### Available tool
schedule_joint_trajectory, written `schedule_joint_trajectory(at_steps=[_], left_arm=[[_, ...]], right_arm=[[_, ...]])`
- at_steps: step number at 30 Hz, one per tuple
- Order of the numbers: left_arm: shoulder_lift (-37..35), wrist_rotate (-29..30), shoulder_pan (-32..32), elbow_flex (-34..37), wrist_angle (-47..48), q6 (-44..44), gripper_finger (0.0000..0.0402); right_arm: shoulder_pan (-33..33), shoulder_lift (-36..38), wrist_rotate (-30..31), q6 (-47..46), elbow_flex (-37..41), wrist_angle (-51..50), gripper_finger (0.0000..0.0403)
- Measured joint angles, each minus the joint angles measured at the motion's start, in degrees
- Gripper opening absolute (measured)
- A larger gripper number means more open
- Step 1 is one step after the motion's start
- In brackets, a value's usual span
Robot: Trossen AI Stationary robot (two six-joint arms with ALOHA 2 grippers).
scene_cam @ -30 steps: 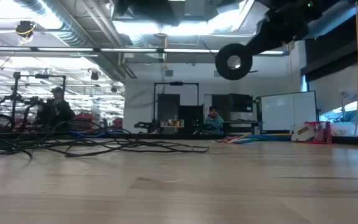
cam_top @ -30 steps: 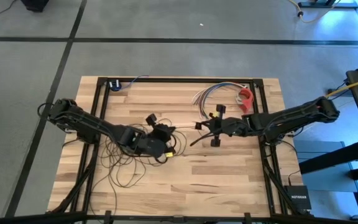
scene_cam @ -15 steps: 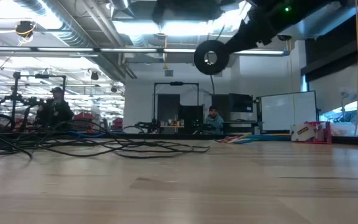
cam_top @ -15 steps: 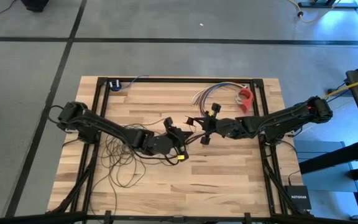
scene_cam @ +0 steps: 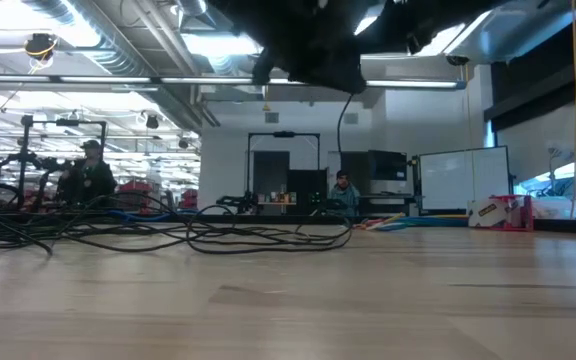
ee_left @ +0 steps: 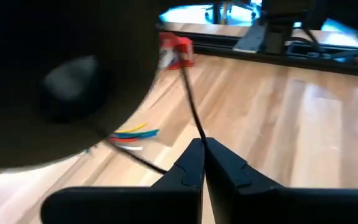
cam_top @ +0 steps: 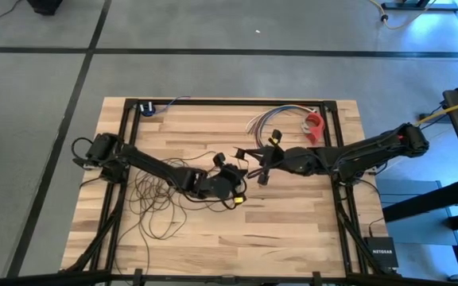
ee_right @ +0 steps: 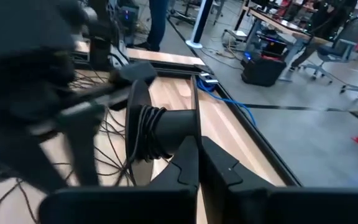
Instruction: Coiling cords
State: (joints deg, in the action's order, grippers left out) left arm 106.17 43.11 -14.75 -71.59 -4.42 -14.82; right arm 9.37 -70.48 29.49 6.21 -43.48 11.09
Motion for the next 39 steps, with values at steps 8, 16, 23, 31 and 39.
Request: schedule_joint_trajectory(at_steps=[8, 16, 23, 31, 39], left_arm=[[0.1, 2.14, 1.04, -0.11, 2.48, -0.02, 0.0], [0.1, 3.62, 1.58, -0.13, 9.88, -1.95, 0.0], [-2.07, 4.68, 0.87, -0.04, 14.29, 0.49, 0.0], [-4.07, 4.66, -0.86, 0.11, 15.03, 6.63, 0.0], [-4.24, 6.15, -1.18, -0.11, 18.66, 11.93, 0.0]], right_arm=[[0.04, 3.96, -3.51, -1.96, -3.13, -7.76, 0.0001], [0.03, 4.61, -6.66, -3.16, -5.4, -17.82, 0.0001], [0.01, 4.81, -9.55, -2.86, -6.27, -22.45, 0.0001], [0.0, 4.94, -9.69, -1.68, -6.32, -22.51, 0.0001], [-0.02, 4.85, -12.9, -1.26, -7.52, -22.43, 0.0001]])
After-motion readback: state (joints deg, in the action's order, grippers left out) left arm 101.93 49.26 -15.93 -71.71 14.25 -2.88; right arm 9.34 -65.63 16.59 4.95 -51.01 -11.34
